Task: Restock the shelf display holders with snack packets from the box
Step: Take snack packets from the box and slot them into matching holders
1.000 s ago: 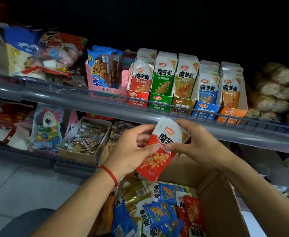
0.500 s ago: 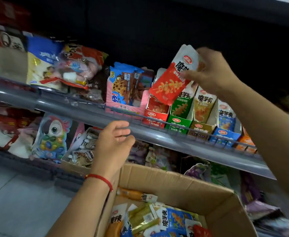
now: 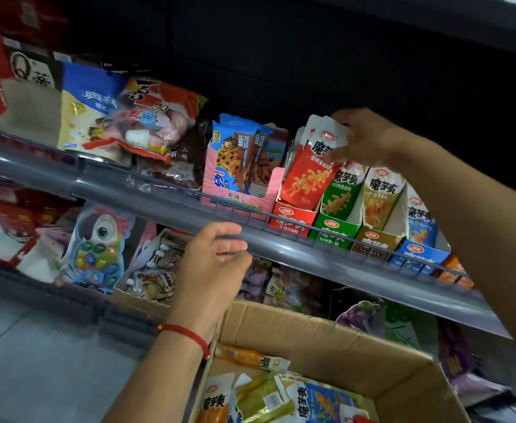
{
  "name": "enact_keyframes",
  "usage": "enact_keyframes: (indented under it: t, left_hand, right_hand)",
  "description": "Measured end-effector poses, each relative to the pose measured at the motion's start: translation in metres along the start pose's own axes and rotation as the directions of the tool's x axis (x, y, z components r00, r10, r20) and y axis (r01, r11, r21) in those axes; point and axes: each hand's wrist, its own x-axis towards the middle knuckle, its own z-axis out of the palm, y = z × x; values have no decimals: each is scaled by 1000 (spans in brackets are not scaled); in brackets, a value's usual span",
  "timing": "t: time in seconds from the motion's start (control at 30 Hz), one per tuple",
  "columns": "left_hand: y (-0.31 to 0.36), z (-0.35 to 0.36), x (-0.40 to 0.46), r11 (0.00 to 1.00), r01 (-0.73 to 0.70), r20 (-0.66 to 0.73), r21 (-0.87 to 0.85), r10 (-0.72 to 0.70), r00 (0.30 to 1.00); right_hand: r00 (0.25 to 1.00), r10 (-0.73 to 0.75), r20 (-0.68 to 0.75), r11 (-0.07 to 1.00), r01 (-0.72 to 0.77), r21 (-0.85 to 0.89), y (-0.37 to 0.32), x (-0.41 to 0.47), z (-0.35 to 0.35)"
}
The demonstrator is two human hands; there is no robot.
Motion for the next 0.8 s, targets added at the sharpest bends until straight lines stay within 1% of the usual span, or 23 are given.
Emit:
enact_keyframes:
  t: [0.07,0.13,0.2,0.27,0.33,0.43,0.5,0.53,0.6,0.67,0.73,0.77,0.8]
  left_hand:
    - [1,2,0,1000,7,11,8,-7,1000]
    - [1,5,0,1000,12,18,7,-12,1000]
    - [1,7,-2,1000,13,27,13,-13,1000]
    - [1,9,-2,999,8,35,33,-9,999]
    - [0,9,-1,998,-4,44,67,1,999]
    - [-3,10,-1,987,-40,85,155,27,996]
    - [-7,11,-3,964,-82,148,254,45,988]
    - [-9,11,-5,946,-109,188,307,52,981]
    - [-15,15,-11,903,-159,276,399,47,960]
    - [-23,20,-21,846,-206,375,492,7,927]
    - [-33,24,-32,783,-275,468,558,-23,883]
    - [-38,25,-35,756,-305,498,579,-32,867]
    - [-42,25,-39,735,-318,511,599,-45,858]
  right_hand:
    - [999,-38,-28,995,36,-96,-4,2,9]
    - [999,-44,-27,979,38,-199,-5,3,20]
    - [996,-72,-51,945,52,-324,-3,3,31]
    - [984,-149,-97,885,89,-457,1,1,39]
    - [956,-251,-155,834,132,-536,3,-6,44]
    - [906,-342,-248,844,180,-505,3,-30,50]
    - [870,-404,-282,868,268,-417,4,-57,58]
    - [859,-431,-275,874,322,-363,6,-73,65]
    - [857,-470,-212,875,420,-242,12,-111,83]
    - [872,-487,-53,869,478,-128,24,-147,109]
    - [868,-445,218,879,471,-81,42,-178,139]
    - [846,-392,361,895,442,-64,51,-192,154]
    - [806,-336,488,910,411,-50,60,-205,170]
